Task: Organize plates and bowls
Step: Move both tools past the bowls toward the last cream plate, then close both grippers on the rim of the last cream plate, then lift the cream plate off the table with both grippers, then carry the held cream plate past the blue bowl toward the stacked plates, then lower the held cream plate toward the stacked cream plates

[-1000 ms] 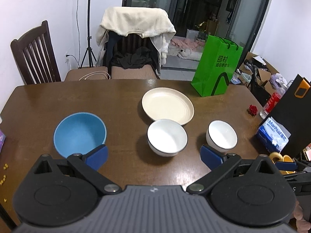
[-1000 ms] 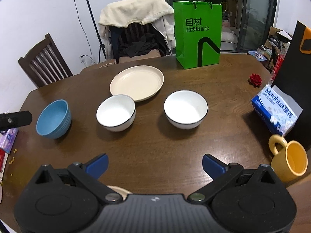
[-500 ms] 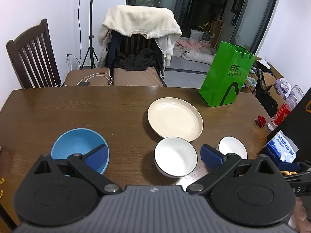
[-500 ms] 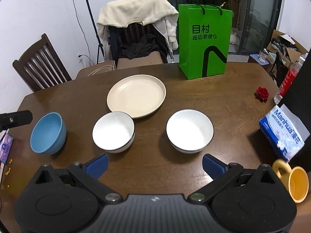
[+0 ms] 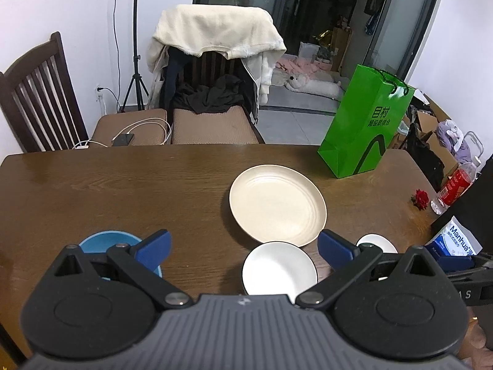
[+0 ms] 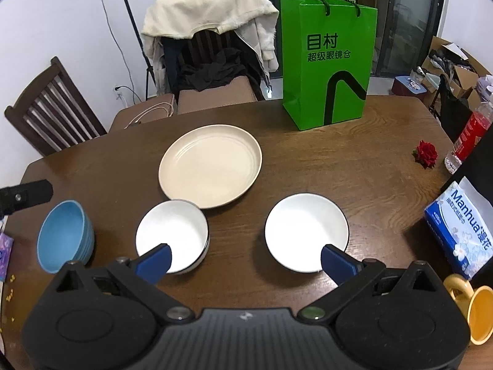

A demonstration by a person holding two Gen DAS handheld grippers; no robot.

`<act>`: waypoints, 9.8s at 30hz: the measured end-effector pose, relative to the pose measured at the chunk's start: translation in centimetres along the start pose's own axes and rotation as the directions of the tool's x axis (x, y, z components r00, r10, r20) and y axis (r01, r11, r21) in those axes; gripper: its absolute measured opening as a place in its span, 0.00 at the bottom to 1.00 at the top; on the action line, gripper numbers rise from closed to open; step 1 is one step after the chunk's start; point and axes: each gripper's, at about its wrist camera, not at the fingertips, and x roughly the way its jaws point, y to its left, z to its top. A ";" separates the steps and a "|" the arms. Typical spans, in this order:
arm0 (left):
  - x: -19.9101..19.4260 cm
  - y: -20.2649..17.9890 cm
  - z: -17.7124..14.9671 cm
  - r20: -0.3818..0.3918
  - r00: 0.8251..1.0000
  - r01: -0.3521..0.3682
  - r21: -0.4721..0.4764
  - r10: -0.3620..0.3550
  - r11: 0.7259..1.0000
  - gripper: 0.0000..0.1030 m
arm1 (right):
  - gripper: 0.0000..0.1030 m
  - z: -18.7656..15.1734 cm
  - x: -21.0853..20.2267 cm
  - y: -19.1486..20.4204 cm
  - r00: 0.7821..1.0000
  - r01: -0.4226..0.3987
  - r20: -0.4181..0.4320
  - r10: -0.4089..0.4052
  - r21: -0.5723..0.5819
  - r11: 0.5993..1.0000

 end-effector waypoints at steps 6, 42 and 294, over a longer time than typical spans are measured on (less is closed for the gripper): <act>2.3 0.3 1.2 -0.021 1.000 -0.002 -0.010 0.002 1.000 1.00 | 1.00 1.5 1.4 -0.2 1.000 0.005 -0.008 -0.005 0.006 1.000; 15.2 1.2 7.6 -0.085 0.993 -0.090 -0.056 0.085 0.994 1.00 | 0.96 11.7 12.6 0.4 0.998 0.026 -0.050 -0.023 0.067 0.997; -17.0 5.1 -26.2 0.054 0.977 -0.189 -0.220 0.205 0.957 0.07 | 0.08 -25.1 -9.2 10.8 0.977 -0.122 0.139 0.160 -0.251 0.960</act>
